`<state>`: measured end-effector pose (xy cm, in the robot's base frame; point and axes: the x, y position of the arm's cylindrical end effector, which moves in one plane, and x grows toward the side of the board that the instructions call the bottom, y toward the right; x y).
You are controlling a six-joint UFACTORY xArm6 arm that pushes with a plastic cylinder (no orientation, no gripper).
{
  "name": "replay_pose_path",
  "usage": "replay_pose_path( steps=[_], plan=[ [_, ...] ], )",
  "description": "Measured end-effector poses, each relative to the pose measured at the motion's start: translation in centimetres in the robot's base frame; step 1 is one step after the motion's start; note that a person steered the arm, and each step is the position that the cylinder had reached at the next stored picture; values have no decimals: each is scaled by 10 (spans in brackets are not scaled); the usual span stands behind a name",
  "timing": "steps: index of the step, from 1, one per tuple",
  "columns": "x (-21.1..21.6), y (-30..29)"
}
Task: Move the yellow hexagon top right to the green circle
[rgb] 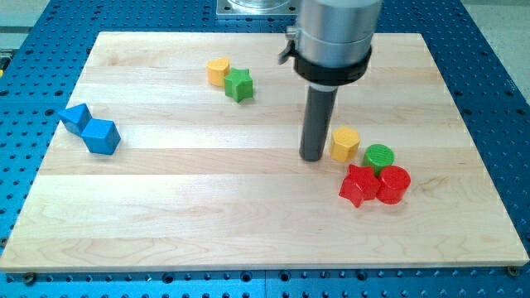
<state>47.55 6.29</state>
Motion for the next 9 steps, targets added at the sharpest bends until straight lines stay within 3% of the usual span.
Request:
replay_pose_path(
  steps=[2, 3, 4, 5, 6, 8, 9],
  plan=[
    [-36, 120],
    [-44, 150],
    [-18, 156],
    [-22, 226],
    [-51, 271],
    [-64, 210],
    [-29, 209]
  ],
)
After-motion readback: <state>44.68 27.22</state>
